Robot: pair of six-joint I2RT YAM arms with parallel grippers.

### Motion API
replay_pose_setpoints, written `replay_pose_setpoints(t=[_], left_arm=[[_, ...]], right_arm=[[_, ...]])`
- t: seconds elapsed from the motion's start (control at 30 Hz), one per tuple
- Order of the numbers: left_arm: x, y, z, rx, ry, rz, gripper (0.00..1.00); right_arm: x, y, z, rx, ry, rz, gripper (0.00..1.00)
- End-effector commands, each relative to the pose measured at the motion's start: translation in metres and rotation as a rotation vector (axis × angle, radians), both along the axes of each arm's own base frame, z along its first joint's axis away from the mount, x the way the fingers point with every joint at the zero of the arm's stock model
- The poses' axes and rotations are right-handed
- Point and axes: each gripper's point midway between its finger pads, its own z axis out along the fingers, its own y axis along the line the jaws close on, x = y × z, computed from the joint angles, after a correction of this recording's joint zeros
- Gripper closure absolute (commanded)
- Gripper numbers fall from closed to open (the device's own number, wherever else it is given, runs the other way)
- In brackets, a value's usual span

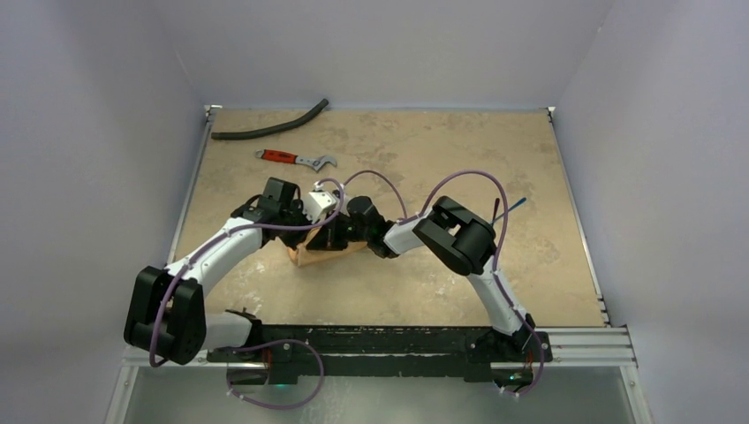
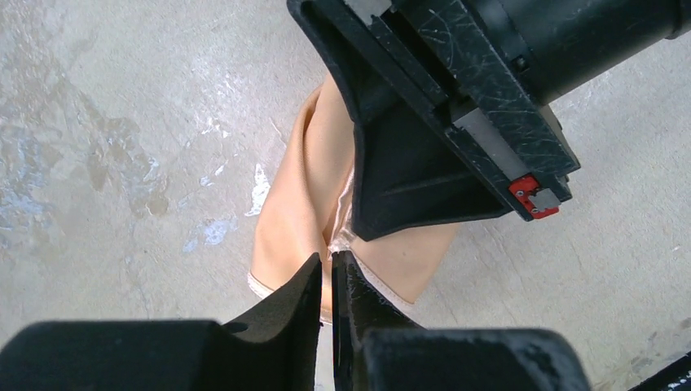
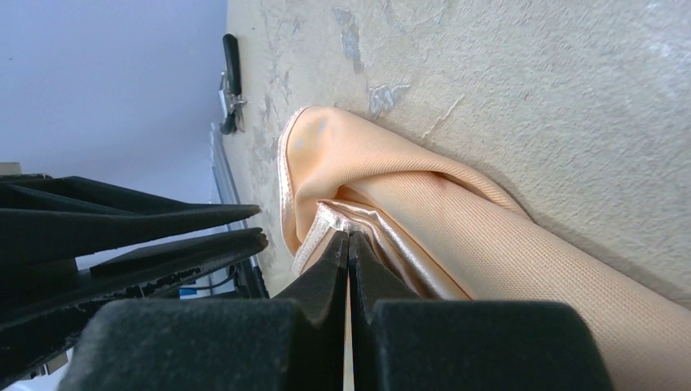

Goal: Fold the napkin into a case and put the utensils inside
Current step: Smooth out the smaller rectangle-folded napkin at the center of the board.

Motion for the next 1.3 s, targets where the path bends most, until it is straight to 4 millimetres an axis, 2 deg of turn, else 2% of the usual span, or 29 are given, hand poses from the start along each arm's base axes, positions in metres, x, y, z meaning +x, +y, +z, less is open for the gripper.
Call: replay_pose_setpoints(t=[0.0, 0.13, 0.27, 0.47, 0.73, 1.03, 1.27], left_arm=[[0.001, 0.0, 0.009, -0.014, -0.019, -0.026, 0.9], [0.0, 0.008, -0.002, 0.027, 0.002, -0.02, 0.85], [0.006, 0.011, -0.013, 0.052, 0.011, 0.004, 0.76], [0.012, 0.015, -0.028, 0.071, 0.034, 0.032, 0.74], [0.017, 0.012, -0.023, 0.033, 0.038, 0.032, 1.0], [0.021, 0.006, 0.0, -0.014, -0.017, 0.026, 1.0], [0.011, 0.0, 0.007, -0.052, -0.03, -0.016, 1.0]], right_arm=[[0.01, 0.005, 0.003, -0.024, -0.052, -0.03, 1.0], [0.013, 0.003, -0.006, -0.05, -0.049, -0.044, 1.0], [0.013, 0.0, -0.011, -0.075, -0.056, -0.055, 1.0], [0.009, 0.0, -0.016, -0.091, -0.044, -0.054, 1.0], [0.005, 0.003, -0.024, -0.109, -0.041, -0.035, 1.0], [0.005, -0.002, -0.051, -0.198, -0.027, -0.034, 1.0], [0.008, -0.005, -0.052, -0.212, -0.033, -0.056, 1.0]])
